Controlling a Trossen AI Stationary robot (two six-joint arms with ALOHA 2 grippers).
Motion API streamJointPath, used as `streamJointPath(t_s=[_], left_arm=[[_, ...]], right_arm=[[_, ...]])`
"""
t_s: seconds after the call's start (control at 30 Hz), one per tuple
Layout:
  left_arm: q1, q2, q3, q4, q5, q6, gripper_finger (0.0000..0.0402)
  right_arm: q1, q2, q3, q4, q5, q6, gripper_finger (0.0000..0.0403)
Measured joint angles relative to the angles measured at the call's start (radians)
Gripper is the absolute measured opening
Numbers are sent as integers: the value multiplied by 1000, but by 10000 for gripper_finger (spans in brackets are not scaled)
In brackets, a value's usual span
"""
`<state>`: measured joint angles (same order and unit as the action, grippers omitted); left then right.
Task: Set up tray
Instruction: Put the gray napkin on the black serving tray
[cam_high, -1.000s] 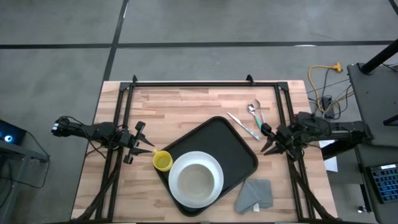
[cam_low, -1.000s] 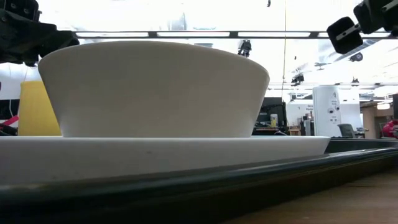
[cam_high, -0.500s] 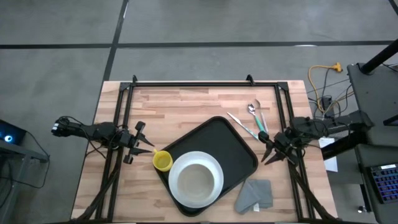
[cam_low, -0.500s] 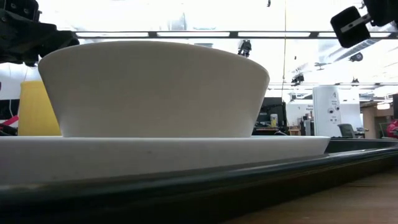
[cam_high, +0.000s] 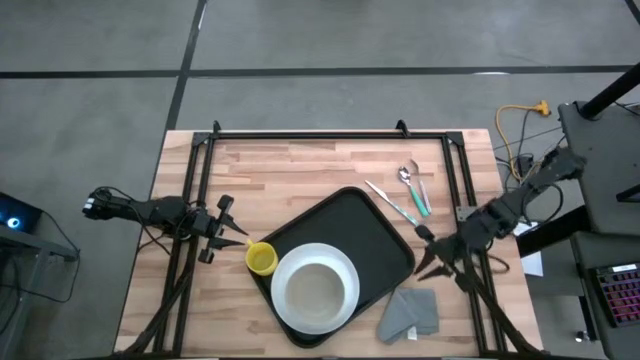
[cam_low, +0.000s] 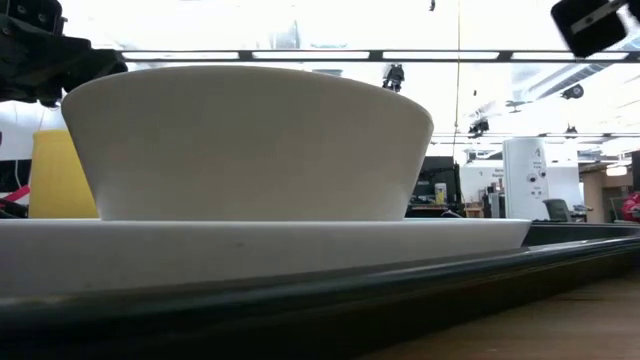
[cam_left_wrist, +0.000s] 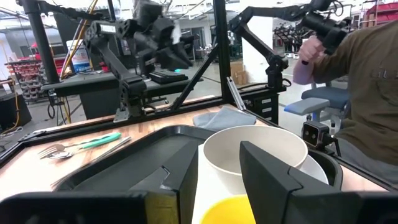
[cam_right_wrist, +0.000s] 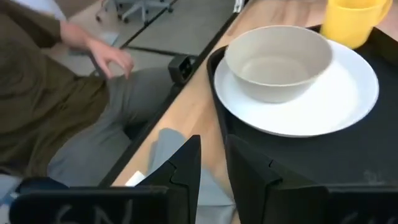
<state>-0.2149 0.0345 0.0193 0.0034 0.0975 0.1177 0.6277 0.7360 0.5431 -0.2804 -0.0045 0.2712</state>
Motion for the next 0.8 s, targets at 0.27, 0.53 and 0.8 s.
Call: streamJointPath(t_s=[0.27, 0.53, 0.8], left_arm=[[0, 0, 0, 0, 0, 0, 104], [0, 0, 0, 0, 0, 0, 104], [0, 0, 0, 0, 0, 0, 104]], right_arm=[[198, 208, 130, -137, 236, 72, 68], [272, 393, 228, -191, 270, 106, 68], [339, 542, 344, -362, 345, 149, 68]])
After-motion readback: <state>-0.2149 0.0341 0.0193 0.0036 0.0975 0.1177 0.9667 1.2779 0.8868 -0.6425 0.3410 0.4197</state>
